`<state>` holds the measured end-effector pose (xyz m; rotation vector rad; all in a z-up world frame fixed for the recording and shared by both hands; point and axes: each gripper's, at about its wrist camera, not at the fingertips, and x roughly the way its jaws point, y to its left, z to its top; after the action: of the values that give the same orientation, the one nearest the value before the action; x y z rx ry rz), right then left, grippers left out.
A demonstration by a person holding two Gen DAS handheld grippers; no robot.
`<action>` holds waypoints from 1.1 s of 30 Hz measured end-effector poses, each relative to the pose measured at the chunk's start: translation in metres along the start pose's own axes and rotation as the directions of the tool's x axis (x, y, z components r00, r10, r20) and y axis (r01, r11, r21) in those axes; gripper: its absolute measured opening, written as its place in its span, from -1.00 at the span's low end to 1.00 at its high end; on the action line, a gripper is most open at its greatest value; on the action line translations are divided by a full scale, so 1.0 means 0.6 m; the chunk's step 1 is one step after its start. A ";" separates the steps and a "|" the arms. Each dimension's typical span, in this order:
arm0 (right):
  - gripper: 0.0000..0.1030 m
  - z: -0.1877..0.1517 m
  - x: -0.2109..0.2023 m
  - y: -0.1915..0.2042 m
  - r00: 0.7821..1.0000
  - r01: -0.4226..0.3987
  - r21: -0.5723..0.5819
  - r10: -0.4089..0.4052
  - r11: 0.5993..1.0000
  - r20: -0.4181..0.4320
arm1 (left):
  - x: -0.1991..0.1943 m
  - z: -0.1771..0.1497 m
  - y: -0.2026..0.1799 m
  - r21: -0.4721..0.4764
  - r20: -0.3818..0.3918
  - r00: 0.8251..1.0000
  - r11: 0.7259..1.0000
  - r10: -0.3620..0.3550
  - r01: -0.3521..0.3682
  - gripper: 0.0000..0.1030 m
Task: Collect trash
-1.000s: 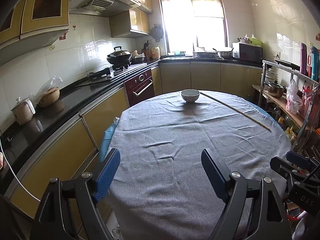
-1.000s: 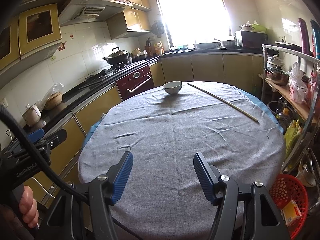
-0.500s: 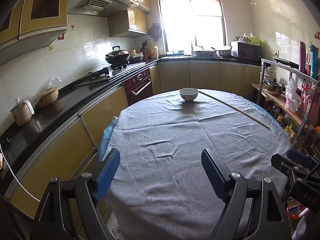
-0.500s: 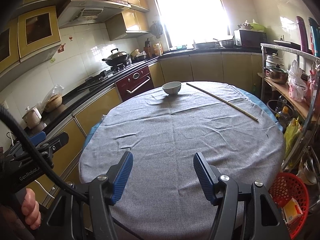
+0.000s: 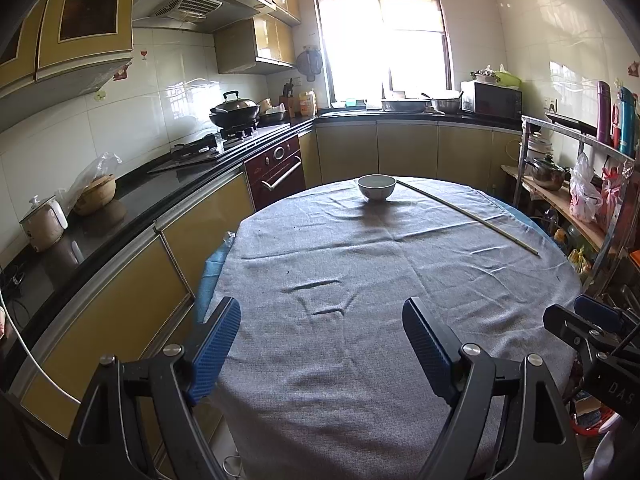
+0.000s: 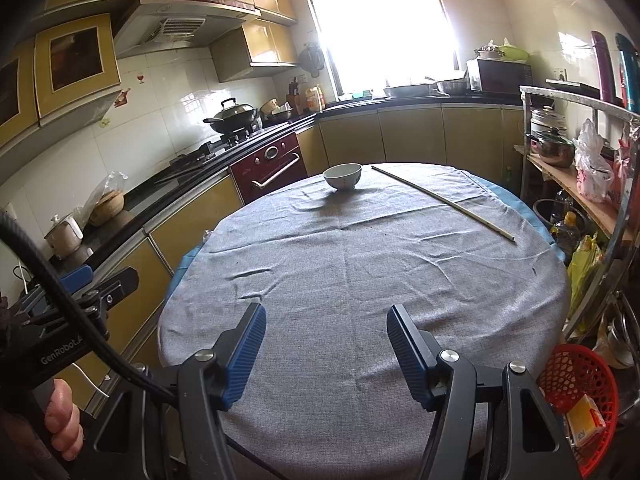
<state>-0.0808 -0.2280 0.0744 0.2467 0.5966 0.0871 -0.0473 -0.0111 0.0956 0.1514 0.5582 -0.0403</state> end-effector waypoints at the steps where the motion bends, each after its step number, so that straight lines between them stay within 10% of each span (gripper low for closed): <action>1: 0.30 0.000 0.000 0.000 1.000 -0.001 0.000 0.001 1.000 0.000 | 0.000 0.000 0.000 0.000 0.000 1.000 1.000 0.000 0.000 0.62; 33: 0.30 -0.002 0.000 -0.001 1.000 -0.001 0.008 0.001 1.000 -0.005 | 0.000 -0.002 -0.002 0.004 -0.006 1.000 1.000 -0.001 0.002 0.62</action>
<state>-0.0814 -0.2283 0.0733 0.2549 0.6014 0.0866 -0.0484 -0.0122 0.0943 0.1554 0.5647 -0.0425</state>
